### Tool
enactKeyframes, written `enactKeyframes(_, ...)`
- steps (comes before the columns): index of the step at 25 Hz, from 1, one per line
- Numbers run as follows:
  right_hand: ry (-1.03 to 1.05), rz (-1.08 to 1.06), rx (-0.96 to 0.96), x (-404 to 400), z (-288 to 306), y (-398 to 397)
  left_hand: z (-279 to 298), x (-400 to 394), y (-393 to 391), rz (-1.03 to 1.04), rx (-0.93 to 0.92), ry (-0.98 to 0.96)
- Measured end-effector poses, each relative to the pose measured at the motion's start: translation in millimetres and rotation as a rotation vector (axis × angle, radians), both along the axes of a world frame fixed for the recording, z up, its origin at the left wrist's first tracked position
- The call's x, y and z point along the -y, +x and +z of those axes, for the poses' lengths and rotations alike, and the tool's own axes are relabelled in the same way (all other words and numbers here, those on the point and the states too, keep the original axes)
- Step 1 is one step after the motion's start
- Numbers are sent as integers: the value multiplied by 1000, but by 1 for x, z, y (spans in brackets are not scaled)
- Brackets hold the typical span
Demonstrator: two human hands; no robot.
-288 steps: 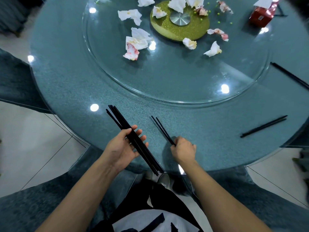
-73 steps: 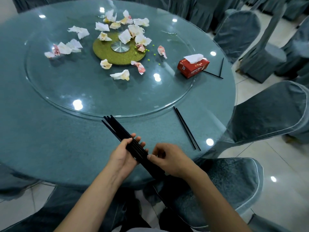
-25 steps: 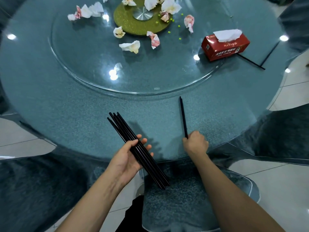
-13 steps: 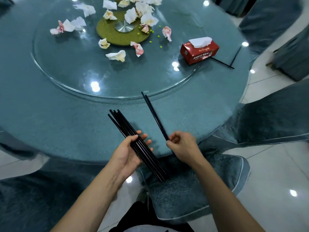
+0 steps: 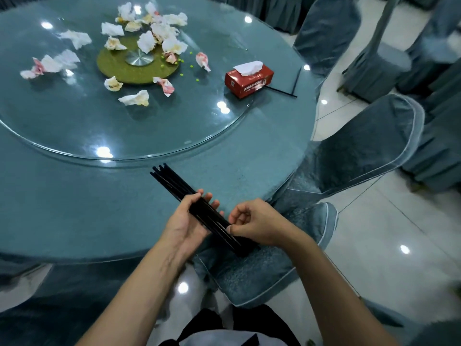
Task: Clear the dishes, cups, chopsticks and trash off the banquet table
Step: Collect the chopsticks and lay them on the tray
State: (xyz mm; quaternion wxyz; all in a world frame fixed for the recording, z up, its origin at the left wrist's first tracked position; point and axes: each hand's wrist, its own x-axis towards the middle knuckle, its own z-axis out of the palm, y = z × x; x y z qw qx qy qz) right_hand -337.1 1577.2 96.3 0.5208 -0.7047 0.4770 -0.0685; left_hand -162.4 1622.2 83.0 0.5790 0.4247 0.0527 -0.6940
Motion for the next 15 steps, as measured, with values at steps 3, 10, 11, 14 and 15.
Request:
enactKeyframes(3,-42,-37,-7,-3,3,-11,5,4,-9,-3,33,7)
enactKeyframes(10,-168,-232,62,4,2,-43,10,12,-36,-15,62,9)
enactKeyframes(11,-217,-256,56,6,3,-52,10,13,-42,-20,60,16)
enactKeyframes(14,-359,-306,15,15,7,-86,12,20,-67,-40,55,23)
enactKeyframes(15,-396,-314,2,18,8,-100,13,24,-79,-51,53,22)
